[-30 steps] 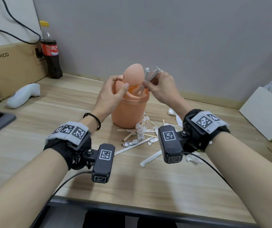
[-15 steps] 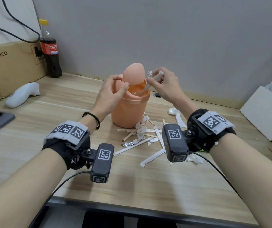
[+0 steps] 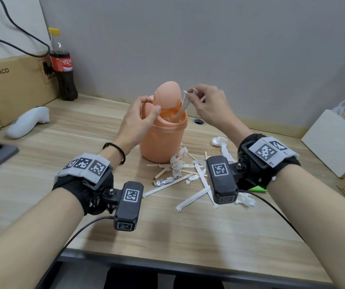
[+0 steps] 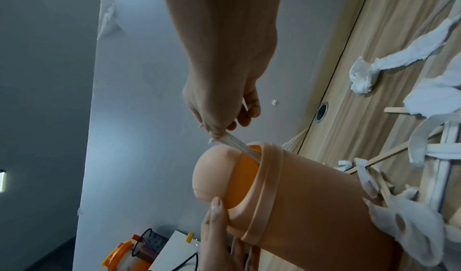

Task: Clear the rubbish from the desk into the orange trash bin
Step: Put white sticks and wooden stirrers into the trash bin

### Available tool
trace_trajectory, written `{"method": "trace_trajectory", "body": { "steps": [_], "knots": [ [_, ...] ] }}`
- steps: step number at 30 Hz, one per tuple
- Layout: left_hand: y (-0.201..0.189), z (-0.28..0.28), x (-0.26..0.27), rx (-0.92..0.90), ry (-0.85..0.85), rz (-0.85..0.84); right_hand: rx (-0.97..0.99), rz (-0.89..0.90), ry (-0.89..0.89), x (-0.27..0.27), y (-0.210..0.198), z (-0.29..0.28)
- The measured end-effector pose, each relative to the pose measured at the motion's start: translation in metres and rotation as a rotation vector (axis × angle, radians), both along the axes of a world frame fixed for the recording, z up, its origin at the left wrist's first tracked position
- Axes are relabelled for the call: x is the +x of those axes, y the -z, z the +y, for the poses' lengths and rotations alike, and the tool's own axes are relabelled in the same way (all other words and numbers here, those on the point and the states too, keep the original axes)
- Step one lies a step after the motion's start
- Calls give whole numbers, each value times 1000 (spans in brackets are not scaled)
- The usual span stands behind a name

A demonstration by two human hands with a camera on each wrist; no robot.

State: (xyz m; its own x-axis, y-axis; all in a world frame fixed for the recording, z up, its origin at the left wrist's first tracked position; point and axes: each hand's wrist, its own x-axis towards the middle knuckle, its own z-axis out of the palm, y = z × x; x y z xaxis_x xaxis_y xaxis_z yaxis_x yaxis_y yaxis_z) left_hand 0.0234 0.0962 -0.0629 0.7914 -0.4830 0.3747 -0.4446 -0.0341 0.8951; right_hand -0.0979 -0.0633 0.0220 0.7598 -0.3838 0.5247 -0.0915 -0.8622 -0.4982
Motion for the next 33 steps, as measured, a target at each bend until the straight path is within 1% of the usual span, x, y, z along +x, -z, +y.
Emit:
{"method": "trace_trajectory", "body": {
  "steps": [5,8,11,16,19,23,27,33],
  "knots": [
    [1,-1,0,-2,2,-12,-114,47,-56,4,-6,-1],
    [1,0,1,-7,2,-6,-140,83,-42,8,-8,1],
    [0,0,1,-4,1,-11,-92,112,-14,12,-1,4],
    [0,-1,1,-2,-2,-14,46,157,-2,9,8,4],
    [0,0,2,-3,6,-10,58,87,41,4,0,4],
    [1,-1,1,1,8,-1,-1,-16,57,-4,-28,6],
    [0,-1,0,5,5,-2,-59,-34,36,-11,-49,13],
    [0,0,0,4,-2,-2,-77,-7,-18,-11,-48,22]
  ]
}}
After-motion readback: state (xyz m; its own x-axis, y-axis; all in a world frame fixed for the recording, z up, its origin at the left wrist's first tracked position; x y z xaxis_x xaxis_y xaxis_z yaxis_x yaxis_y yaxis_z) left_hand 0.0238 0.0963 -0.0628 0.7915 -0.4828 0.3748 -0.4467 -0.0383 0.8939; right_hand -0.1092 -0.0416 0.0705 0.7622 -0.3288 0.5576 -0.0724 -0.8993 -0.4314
